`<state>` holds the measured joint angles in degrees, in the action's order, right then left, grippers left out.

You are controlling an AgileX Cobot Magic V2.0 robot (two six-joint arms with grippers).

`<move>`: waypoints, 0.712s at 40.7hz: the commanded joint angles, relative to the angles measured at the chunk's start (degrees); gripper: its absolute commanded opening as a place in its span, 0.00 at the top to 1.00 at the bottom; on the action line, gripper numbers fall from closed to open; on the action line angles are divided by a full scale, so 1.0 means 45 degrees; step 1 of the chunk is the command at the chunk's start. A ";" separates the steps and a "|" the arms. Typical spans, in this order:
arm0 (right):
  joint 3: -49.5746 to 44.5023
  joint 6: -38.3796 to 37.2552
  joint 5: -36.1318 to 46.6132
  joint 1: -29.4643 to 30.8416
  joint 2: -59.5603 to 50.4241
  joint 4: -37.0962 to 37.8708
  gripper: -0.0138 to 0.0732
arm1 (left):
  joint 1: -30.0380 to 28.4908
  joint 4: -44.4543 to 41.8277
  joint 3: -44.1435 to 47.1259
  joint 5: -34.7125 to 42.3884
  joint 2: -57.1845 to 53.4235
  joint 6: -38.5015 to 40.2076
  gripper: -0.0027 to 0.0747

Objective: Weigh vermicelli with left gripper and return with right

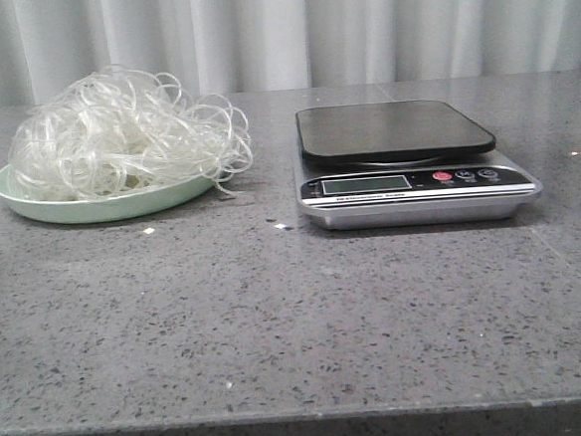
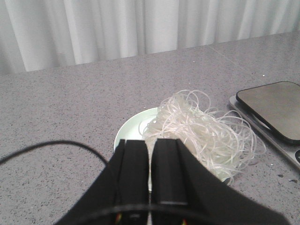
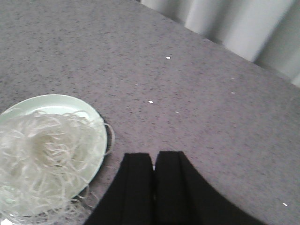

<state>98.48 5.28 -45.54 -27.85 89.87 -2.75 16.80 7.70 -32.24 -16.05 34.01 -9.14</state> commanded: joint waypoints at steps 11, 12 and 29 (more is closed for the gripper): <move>-0.1857 0.0097 0.1221 0.2391 -0.2476 0.0014 0.67 | -0.0006 0.0176 -0.0338 0.1182 -0.0007 0.0125 0.79; -0.2231 0.0097 0.1447 0.2474 -0.2749 0.0003 0.67 | -0.0006 0.0176 -0.0338 0.1215 -0.0007 0.0125 0.79; -1.0302 0.0043 0.6238 0.2692 -0.7996 -0.0382 0.67 | -0.0006 0.0176 -0.0338 0.1265 -0.0007 0.0125 0.79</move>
<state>56.42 5.35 -26.68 -16.13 60.18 -3.66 16.80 7.70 -32.24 -15.23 34.01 -9.14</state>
